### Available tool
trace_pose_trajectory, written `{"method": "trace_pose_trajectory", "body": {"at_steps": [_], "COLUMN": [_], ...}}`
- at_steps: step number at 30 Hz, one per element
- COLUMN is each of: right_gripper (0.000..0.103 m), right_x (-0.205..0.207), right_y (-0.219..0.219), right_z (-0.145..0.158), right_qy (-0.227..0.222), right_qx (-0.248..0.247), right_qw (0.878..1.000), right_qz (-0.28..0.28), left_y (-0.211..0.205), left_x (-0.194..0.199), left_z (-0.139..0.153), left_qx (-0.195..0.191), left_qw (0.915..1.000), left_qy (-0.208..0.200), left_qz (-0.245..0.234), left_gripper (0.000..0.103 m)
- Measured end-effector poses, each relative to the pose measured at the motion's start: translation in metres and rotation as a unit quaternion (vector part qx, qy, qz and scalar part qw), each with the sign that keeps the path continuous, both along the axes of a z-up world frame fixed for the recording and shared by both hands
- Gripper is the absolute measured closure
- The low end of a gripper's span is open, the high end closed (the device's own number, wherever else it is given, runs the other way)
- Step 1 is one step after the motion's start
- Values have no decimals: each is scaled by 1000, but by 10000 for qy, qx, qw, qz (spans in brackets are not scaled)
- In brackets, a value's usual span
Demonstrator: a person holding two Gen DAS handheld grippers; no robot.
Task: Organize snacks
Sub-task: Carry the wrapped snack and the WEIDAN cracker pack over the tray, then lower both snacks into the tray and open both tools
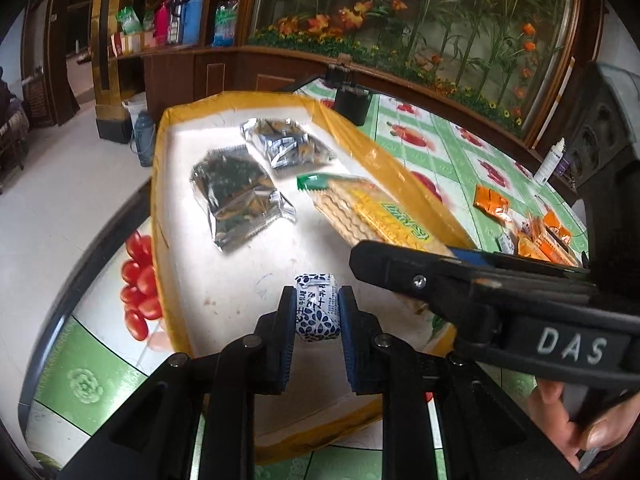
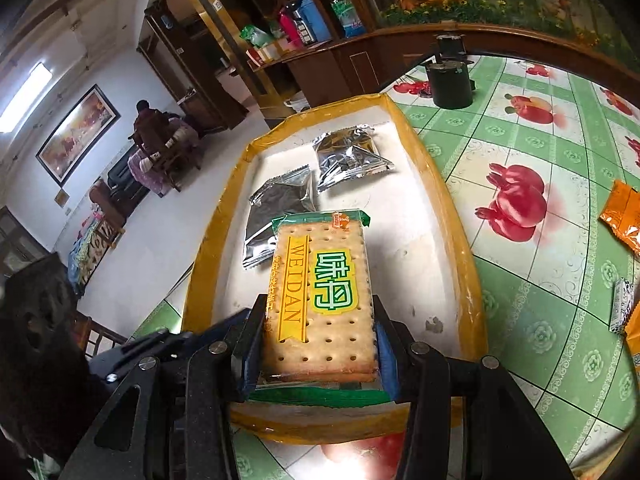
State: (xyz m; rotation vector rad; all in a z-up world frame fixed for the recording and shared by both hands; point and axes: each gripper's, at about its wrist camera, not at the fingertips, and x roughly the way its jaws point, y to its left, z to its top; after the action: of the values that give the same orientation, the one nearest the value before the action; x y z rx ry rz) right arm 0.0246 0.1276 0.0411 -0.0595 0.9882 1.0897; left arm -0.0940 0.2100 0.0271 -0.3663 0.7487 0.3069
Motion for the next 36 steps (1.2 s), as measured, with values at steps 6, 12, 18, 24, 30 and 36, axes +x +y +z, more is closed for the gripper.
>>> {"method": "trace_pose_trajectory", "body": {"at_steps": [6,12,18,24,30,36], "right_gripper": [52,52,52,52,51,51], "right_x": [-17,-22,-23,-24,-26,-25], "right_y": [10,12,11,10,10,8], "right_z": [-5,-7,-7,-7,-7,-6], "right_qy": [-837,-959,-1005,-1036,-1097,-1104], "right_qx": [-402,-513,-571,-562,-590,-557], "right_qw": [9957,9941,9933,9930,9922,9923], "right_qz": [6,19,35,29,26,13], "left_y": [-6,-13,-14,-13,-16,-14], "left_x": [3,8,8,8,9,7], "left_z": [-2,-5,-6,-7,-7,-7], "left_qx": [250,538,637,655,662,580], "left_qw": [9994,9971,9959,9957,9957,9963], "left_qy": [224,523,623,641,631,610], "left_qz": [114,147,161,160,122,196], "left_gripper": [83,83,83,82,72,61]}}
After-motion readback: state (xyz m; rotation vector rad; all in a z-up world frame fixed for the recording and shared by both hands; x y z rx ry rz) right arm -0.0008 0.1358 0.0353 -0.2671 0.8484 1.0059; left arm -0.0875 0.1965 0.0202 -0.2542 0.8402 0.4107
